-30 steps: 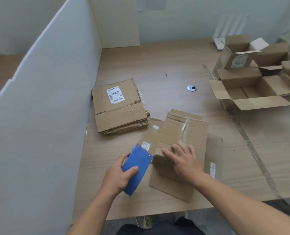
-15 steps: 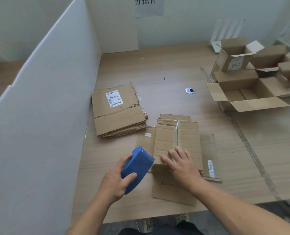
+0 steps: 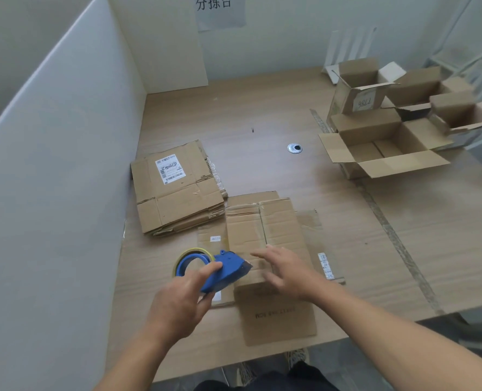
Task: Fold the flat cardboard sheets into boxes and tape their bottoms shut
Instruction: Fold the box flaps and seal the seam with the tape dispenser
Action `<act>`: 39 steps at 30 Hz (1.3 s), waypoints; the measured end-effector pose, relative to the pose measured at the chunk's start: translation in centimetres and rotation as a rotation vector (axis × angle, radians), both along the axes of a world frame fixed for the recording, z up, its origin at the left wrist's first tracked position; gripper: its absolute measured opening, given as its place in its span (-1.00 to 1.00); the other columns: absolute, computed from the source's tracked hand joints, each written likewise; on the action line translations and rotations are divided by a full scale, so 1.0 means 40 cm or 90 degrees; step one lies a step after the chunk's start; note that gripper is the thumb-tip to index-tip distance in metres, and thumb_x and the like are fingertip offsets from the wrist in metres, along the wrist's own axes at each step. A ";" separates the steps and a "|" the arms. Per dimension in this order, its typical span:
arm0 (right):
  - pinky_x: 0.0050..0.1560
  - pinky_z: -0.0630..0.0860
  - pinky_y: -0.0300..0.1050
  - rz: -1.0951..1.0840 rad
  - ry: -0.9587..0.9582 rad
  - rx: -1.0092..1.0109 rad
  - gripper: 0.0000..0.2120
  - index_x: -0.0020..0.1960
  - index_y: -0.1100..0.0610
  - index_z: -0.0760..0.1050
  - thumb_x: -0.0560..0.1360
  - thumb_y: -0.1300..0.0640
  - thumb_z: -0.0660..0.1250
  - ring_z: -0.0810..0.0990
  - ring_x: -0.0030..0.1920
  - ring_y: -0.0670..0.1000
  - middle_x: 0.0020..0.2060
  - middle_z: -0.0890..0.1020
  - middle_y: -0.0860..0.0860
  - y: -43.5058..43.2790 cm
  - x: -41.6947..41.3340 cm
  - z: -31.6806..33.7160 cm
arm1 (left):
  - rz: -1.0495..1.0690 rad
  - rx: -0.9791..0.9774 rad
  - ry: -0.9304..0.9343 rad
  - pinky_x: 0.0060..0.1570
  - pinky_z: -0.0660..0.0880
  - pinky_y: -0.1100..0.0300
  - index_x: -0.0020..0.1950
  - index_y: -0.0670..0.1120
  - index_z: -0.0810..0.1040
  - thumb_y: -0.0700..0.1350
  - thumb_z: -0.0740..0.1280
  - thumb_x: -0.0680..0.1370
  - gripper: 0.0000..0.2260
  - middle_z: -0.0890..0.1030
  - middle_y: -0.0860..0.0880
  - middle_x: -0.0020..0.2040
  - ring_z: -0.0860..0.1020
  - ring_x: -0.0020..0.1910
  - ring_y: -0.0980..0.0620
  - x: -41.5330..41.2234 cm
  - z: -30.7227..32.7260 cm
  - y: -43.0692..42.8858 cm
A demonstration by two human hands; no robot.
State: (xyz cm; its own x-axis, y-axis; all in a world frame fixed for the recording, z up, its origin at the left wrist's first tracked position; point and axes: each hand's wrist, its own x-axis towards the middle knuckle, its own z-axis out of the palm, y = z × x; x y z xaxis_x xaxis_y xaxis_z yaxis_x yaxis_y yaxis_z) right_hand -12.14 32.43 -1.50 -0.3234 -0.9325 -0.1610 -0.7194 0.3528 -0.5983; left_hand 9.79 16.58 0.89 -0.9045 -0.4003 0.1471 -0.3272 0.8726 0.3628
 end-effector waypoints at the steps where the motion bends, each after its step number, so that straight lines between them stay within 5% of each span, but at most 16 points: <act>1: 0.44 0.28 -0.05 -0.054 -0.044 -0.044 -0.54 0.50 -0.07 0.29 0.62 0.05 0.25 0.34 0.42 -0.06 0.38 0.43 -0.09 -0.004 -0.005 0.018 | -0.017 -0.026 0.011 -0.55 0.40 0.14 0.34 0.17 0.38 -0.06 0.59 0.34 -0.35 0.56 0.11 -0.26 0.48 -0.46 -0.01 -0.002 0.001 -0.004; 5: 0.20 0.40 -0.26 -0.086 -0.134 -0.094 -0.55 0.47 -0.11 0.33 0.60 0.01 0.30 0.49 0.20 -0.11 0.21 0.52 -0.11 -0.008 -0.006 0.062 | -0.056 -0.057 0.030 -0.53 0.38 0.15 0.36 0.17 0.36 0.08 0.28 0.43 -0.52 0.58 0.12 -0.22 0.46 -0.44 0.00 -0.007 0.016 -0.016; 8: 0.10 0.37 -0.43 -0.046 -0.147 -0.101 -0.61 0.43 -0.14 0.40 0.61 0.01 0.29 0.50 0.15 -0.17 0.21 0.53 -0.14 -0.011 0.003 0.077 | -0.068 -0.030 0.051 -0.47 0.38 0.21 0.35 0.14 0.40 0.09 0.28 0.40 -0.50 0.60 0.13 -0.21 0.47 -0.40 0.04 -0.013 0.029 -0.013; 15: 0.22 0.47 -0.17 -0.067 -0.282 -0.081 -0.73 0.29 -0.21 0.50 0.63 0.03 0.24 0.52 0.15 -0.24 0.17 0.60 -0.17 -0.024 0.002 0.099 | -0.081 0.048 0.043 -0.37 0.44 0.25 0.37 0.22 0.38 0.10 0.32 0.34 -0.42 0.65 0.15 -0.15 0.49 -0.33 0.09 -0.019 0.062 -0.025; 21: 0.14 0.54 -0.03 -0.146 -0.272 -0.113 -0.96 -0.08 -0.12 0.60 0.54 0.01 0.39 0.59 0.04 -0.18 -0.05 0.64 -0.16 -0.052 0.002 0.096 | -0.091 0.071 0.007 -0.36 0.44 0.27 0.41 0.29 0.31 0.11 0.31 0.31 -0.36 0.66 0.15 -0.13 0.51 -0.35 0.06 -0.022 0.055 -0.030; 26: 0.07 0.38 -0.24 -0.198 -0.199 -0.119 -0.84 -0.21 -0.04 0.53 0.54 0.03 0.39 0.51 0.05 -0.22 0.02 0.54 -0.16 -0.056 0.001 0.102 | -0.056 0.147 -0.033 -0.29 0.41 0.24 0.36 0.43 0.18 0.18 0.24 0.34 -0.40 0.56 0.19 -0.19 0.44 -0.33 0.08 -0.034 0.047 -0.035; 35: 0.08 0.30 -0.23 -0.260 -0.216 -0.069 -0.81 -0.20 0.11 0.57 0.52 0.03 0.43 0.47 0.11 -0.16 0.07 0.47 -0.13 -0.021 -0.020 0.071 | -0.081 0.254 -0.097 -0.24 0.44 0.25 0.32 0.47 0.21 0.19 0.23 0.28 -0.39 0.60 0.04 -0.20 0.48 -0.30 0.05 -0.074 0.055 -0.060; 39: 0.09 0.30 -0.18 -0.378 -0.208 -0.072 -0.78 -0.15 0.17 0.57 0.54 0.03 0.40 0.49 0.12 -0.06 0.07 0.51 -0.04 0.036 -0.084 0.082 | -0.105 0.220 -0.148 -0.19 0.47 0.25 0.21 0.59 0.25 0.16 0.23 0.25 -0.43 0.60 0.14 -0.13 0.51 -0.21 0.11 -0.053 0.068 -0.089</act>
